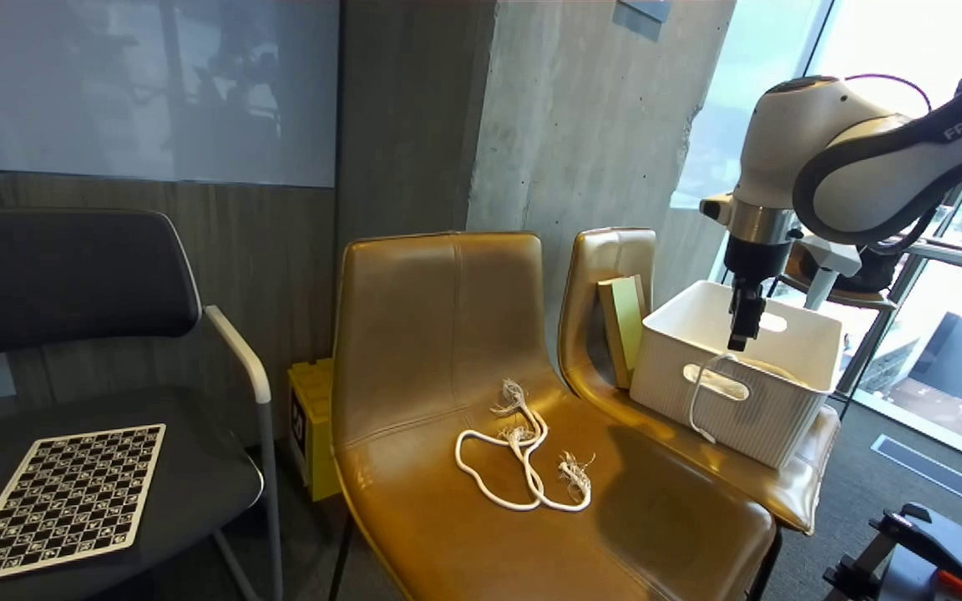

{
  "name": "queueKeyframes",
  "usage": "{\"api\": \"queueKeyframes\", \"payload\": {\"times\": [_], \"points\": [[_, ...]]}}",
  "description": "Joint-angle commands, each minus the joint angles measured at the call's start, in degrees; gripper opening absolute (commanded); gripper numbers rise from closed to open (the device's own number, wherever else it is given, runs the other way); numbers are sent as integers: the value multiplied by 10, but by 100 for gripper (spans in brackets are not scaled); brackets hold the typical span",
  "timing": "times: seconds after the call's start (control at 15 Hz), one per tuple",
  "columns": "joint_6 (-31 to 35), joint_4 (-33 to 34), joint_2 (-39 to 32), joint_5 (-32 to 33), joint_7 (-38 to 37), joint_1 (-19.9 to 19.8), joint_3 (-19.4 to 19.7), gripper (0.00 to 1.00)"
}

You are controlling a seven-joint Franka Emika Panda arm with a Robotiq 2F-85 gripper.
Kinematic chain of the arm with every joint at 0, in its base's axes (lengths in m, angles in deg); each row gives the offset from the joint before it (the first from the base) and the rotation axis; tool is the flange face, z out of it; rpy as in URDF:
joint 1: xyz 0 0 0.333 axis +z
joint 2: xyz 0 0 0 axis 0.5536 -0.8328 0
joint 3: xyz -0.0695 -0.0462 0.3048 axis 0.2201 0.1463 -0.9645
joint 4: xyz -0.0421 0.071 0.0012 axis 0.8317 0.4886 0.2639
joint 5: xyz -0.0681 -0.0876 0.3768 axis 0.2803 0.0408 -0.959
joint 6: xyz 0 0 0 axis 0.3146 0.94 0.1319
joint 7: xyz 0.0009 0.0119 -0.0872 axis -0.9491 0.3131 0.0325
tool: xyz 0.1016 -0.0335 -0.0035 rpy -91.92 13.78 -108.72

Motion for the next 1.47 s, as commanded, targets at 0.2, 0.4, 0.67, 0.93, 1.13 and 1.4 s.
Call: {"api": "queueKeyframes", "payload": {"times": [0.2, 0.4, 0.67, 0.93, 1.13, 1.4], "points": [[20, -25, -4, 119, -70, 45, 5, 100], [18, -18, -21, 154, -97, 52, 4, 100], [15, -9, -47, 183, -122, 50, 5, 100], [13, -3, -63, 201, -142, 52, 4, 100], [11, 2, -71, 211, -153, 52, 4, 92], [10, 7, -73, 222, -163, 52, 3, 62]]}}
